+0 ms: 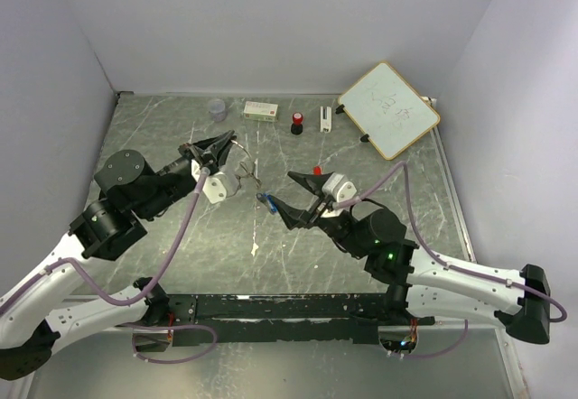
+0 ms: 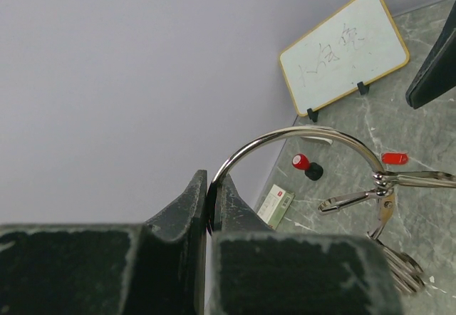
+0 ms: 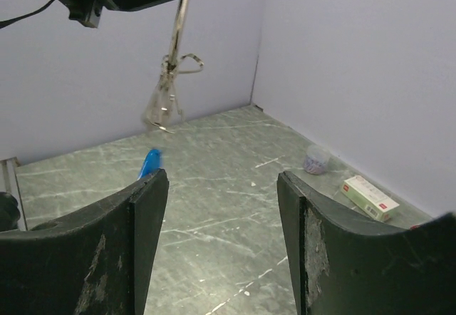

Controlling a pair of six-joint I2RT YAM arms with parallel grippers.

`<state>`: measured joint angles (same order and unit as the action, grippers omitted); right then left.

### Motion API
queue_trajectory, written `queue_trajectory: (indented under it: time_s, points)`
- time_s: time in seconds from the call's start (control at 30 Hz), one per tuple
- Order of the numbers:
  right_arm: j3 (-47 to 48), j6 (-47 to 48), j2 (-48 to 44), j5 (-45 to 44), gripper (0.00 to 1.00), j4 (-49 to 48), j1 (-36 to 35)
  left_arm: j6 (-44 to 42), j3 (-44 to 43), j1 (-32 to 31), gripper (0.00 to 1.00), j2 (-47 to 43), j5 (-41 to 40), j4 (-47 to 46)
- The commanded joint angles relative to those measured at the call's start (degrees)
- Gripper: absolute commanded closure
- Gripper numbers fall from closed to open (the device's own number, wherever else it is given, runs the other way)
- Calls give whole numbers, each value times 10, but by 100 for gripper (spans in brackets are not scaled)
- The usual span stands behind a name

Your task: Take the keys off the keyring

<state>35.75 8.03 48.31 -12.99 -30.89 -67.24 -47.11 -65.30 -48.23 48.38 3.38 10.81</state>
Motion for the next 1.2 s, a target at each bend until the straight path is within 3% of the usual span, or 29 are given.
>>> queue_trajectory:
  time_s: [0.0,0.53,1.17]
  points:
    - [-4,-10,9,26,37,-41,-2,0,-19,-2,93,5,17,-6]
    - [-1,-15,33,42,36,-78,-2,-2,-7,-2,93,-1,17,-15]
    - [19,-11,73,26,43,-81,-2,1,11,-2,93,-10,16,-35]
